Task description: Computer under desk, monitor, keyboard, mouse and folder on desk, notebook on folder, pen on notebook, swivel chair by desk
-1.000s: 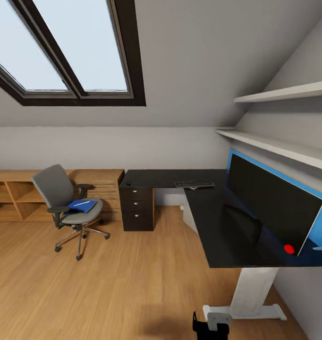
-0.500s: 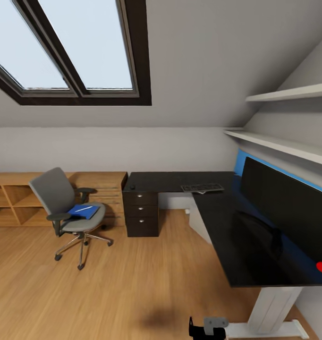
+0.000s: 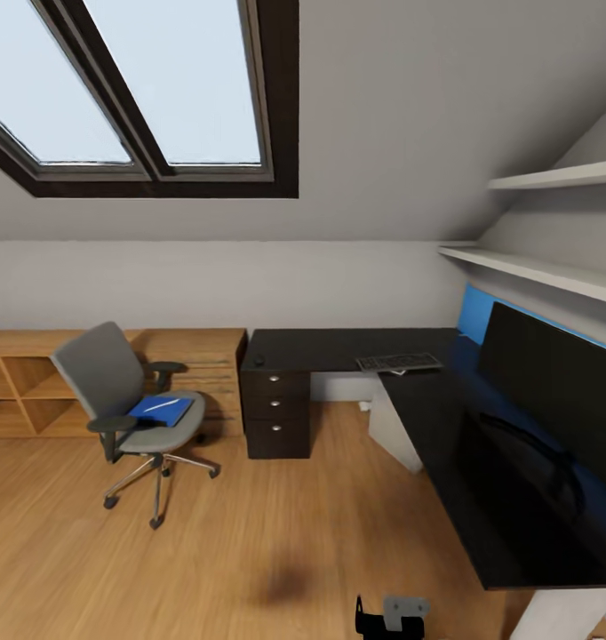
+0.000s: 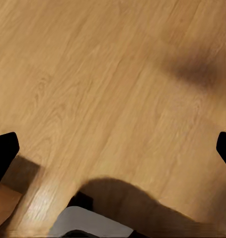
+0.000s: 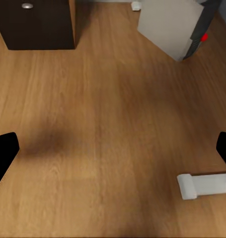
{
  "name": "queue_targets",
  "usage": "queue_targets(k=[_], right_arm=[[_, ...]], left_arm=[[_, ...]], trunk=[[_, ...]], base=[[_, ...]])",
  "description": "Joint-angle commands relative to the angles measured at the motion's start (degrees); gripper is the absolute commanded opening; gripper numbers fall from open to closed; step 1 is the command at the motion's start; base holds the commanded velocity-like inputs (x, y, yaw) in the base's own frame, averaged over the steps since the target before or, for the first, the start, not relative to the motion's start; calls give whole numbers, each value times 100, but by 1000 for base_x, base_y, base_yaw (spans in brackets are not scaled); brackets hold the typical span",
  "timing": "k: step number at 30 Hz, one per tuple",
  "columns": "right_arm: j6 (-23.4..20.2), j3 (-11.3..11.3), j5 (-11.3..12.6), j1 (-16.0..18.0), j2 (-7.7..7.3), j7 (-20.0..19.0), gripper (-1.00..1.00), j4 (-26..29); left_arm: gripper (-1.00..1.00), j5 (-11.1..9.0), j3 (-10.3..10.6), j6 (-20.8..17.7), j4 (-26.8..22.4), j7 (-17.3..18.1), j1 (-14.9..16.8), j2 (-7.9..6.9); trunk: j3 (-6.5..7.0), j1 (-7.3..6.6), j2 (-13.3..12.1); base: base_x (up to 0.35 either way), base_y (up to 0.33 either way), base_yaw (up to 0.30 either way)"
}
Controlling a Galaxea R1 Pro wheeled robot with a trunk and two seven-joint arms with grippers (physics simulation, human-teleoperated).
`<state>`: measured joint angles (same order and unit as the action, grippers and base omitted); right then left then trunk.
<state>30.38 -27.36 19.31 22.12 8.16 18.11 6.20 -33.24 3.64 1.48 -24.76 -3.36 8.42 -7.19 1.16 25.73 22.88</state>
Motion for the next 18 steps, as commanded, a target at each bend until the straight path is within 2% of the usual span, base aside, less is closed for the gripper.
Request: queue_targets(k=[1,18], right_arm=[[16,-50,38,3,1,29,100,-5],[28,-50,30,3,-4,34,100,-5]], left_arm=[[100,-37,42,16,15,-33,2,-2],[100,-25,49,13,60,-34,2,11]], trunk=[[-1,5,4],[-1,5,4]], base=[[330,81,0],[333,15,0]])
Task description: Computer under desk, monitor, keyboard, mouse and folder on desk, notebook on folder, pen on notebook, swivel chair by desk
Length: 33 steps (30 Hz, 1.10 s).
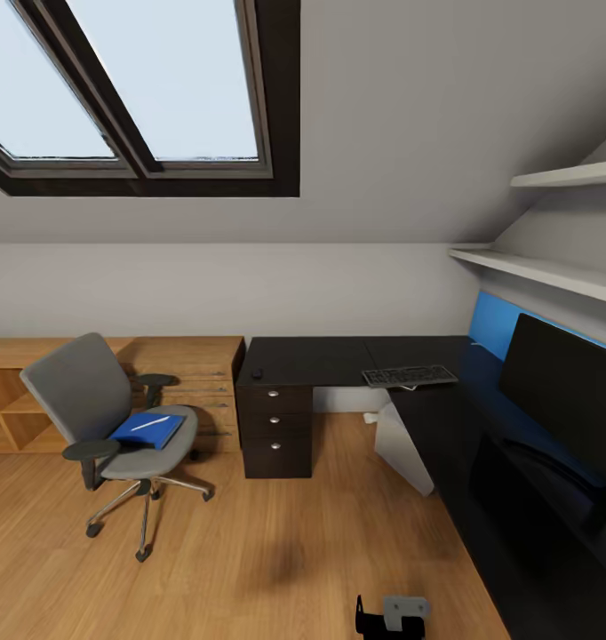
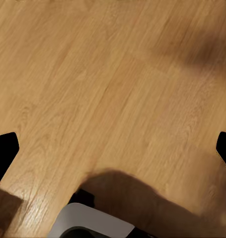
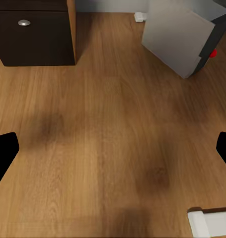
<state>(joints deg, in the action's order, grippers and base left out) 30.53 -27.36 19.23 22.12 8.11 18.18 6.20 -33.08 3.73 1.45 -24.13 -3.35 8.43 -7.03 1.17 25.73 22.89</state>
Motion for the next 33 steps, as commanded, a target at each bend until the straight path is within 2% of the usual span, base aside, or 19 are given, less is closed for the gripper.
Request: queue_targets(k=[1,11,18,28,33], right_arm=[[14,-50,40,3,-1,27,100,-4],[15,-50,45,3,5,27,100,-4],[18,-50,42,3,6,27,100,-4],[11,-77,24,3,14,23,100,1],[25,-154,-140,3,37,20,100,47]], left_arm=[[100,-40,40,17,-1,-34,0,-8],[100,-40,40,28,1,-34,0,-9],[100,-47,40,245,4,-30,0,-9],[100,-49,40,283,5,-26,0,-18],[100,-42,40,282,5,-26,0,-25]], trunk=[[-2,5,3],[-2,5,3],[-2,5,3],[-2,5,3],[-2,5,3]], base=[[333,0,0],[333,0,0],[338,0,0],[339,0,0],[339,0,0]])
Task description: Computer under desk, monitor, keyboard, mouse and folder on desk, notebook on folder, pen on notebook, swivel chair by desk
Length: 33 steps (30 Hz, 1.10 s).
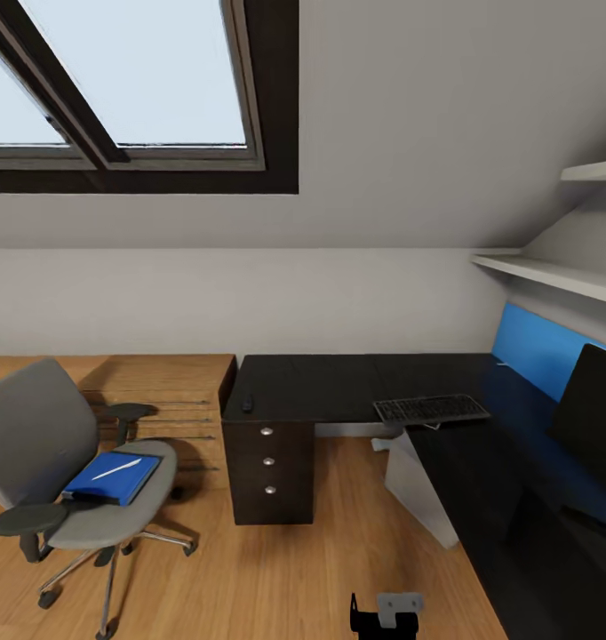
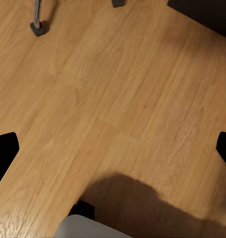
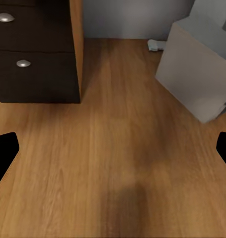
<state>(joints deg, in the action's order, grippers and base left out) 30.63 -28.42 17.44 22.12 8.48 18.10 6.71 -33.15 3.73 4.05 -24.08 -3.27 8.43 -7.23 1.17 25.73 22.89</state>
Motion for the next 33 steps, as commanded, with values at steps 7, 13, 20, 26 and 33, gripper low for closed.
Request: queue_targets(k=[7,13,20,26,33], right_arm=[[-53,-58,-244,3,23,93,100,659],[-781,-5,-271,29,-71,478,100,1952],[-2709,171,-276,121,-416,980,100,3984],[-4149,1146,-271,500,-557,910,100,4958],[-4527,2493,-270,1110,-795,360,100,4384]], left_arm=[[100,-34,40,21,-1,-33,1,-1],[100,-21,47,67,-1,-33,1,9],[100,-14,56,673,-1,-8,1,17],[100,-8,50,911,-1,2,1,24],[100,-21,70,932,5,-12,1,51]], trunk=[[-2,5,3],[-2,5,3],[-2,5,3],[-2,5,3],[-2,5,3]], base=[[340,0,0],[339,0,0],[339,0,0],[340,0,0],[339,-13,0]])
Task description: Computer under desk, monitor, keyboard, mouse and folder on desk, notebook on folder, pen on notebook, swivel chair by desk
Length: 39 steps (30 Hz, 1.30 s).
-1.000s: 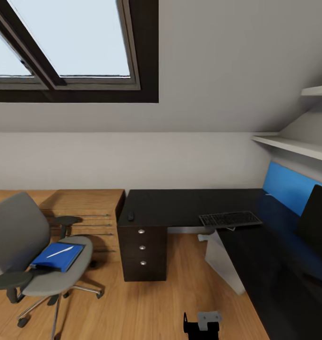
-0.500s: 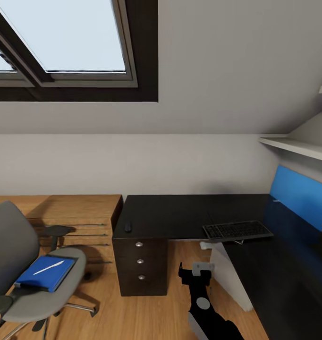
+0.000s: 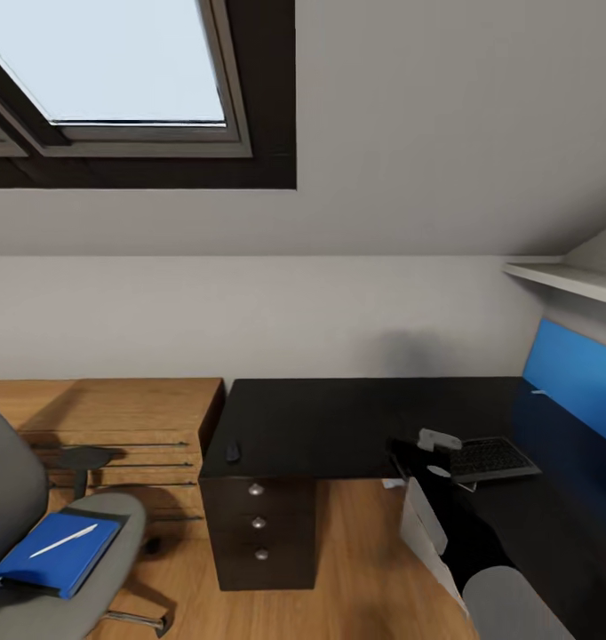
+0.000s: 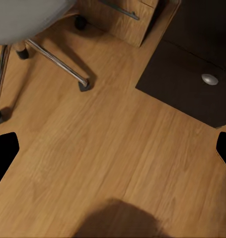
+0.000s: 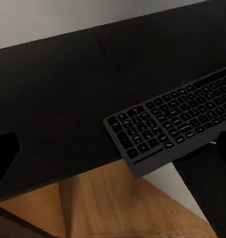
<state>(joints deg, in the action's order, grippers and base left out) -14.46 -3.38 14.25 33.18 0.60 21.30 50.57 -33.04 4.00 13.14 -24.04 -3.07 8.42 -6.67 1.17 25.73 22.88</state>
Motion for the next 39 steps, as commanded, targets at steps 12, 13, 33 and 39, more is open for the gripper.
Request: queue_targets(k=[12,13,33,39], right_arm=[[357,611,113,618,-750,-114,100,-1517],[364,618,132,638,-786,-115,100,-1550],[1205,638,435,997,-1071,-102,100,-2376],[997,642,422,997,-1090,-73,100,-2460]], left_arm=[[100,-24,205,23,4,-20,2,34],[100,-23,265,25,4,-22,2,41],[100,-18,918,53,4,-21,2,99],[100,-18,919,57,4,-27,2,158]], trunk=[[-2,5,4],[-2,5,4],[-2,5,4],[-2,5,4]], base=[[233,-178,0],[40,-76,0],[222,-20,0],[270,-212,0]])
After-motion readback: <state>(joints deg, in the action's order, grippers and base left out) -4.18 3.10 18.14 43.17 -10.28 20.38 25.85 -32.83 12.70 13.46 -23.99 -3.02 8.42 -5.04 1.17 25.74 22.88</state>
